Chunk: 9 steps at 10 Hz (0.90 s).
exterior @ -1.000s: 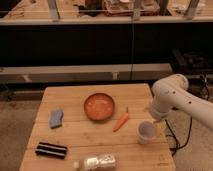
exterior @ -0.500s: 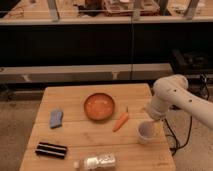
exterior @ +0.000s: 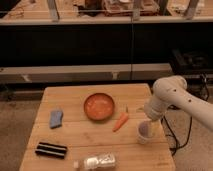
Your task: Pick up the ceramic cup
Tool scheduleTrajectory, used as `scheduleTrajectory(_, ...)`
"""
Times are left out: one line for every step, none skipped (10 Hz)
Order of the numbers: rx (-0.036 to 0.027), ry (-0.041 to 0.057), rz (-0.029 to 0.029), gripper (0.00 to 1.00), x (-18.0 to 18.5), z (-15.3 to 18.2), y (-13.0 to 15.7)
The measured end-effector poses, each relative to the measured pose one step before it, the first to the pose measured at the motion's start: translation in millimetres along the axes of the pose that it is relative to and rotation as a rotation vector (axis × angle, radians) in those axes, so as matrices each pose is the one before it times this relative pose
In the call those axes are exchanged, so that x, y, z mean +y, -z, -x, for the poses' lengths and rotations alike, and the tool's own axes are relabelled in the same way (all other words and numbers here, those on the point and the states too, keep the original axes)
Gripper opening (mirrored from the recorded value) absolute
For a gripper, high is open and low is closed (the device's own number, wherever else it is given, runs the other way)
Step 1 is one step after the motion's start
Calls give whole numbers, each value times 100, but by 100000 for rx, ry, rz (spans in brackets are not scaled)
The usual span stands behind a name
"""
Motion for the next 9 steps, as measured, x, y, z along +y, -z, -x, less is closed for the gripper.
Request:
scheduleTrajectory(-912, 915, 21, 80, -213, 198, -189)
scheduleTrajectory(-787, 891, -67, 80, -244, 227, -127)
scheduleTrajectory(-727, 1102, -17, 80, -278, 325, -83)
scheduleTrajectory(-647, 983, -201, 80, -180, 210, -15)
scheduleTrajectory(-688, 1283, -583, 80, -3, 104, 12)
scheduleTrajectory(-111, 118, -520, 80, 98, -107, -82)
scheduleTrajectory(252, -899, 383, 80, 172, -376, -739)
scheduleTrajectory(-42, -241, 141, 80, -7, -211, -856)
scheduleTrajectory(-306, 261, 133, 80, -82, 10, -589)
